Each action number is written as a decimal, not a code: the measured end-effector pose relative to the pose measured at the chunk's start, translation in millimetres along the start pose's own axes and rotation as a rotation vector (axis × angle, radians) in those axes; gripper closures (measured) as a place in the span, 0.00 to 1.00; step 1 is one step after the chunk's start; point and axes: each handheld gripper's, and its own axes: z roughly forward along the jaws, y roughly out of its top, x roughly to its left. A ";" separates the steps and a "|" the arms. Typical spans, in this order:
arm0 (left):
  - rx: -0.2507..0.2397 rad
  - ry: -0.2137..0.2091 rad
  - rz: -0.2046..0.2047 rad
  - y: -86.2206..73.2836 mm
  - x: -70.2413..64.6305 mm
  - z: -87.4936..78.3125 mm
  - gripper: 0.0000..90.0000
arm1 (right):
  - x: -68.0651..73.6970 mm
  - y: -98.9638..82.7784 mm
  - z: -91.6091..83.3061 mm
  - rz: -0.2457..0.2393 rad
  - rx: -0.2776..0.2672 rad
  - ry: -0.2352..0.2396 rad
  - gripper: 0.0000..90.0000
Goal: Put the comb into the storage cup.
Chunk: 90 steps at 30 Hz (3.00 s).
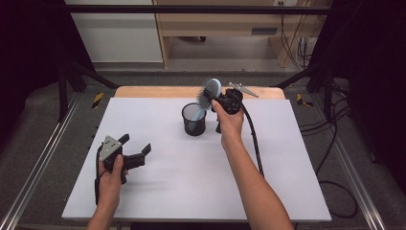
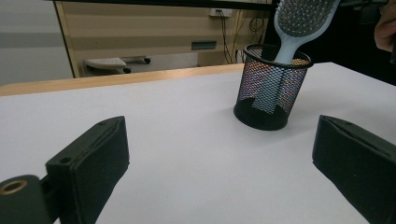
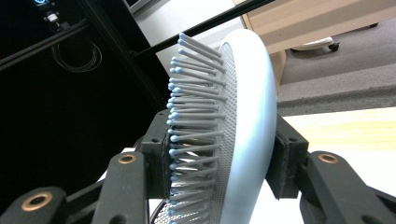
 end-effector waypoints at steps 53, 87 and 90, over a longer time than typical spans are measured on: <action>0.010 -0.007 0.003 -0.7 -0.8 1.6 0.04 | -4.0 -4.5 2.0 0.011 0.012 -0.011 0.55; 0.012 -0.008 0.002 -0.9 -1.2 1.8 0.04 | -8.7 -4.8 1.7 0.031 0.025 -0.008 0.48; 0.012 -0.008 0.002 -0.9 -1.1 1.7 0.04 | -9.7 -4.8 1.7 0.030 0.027 -0.006 0.48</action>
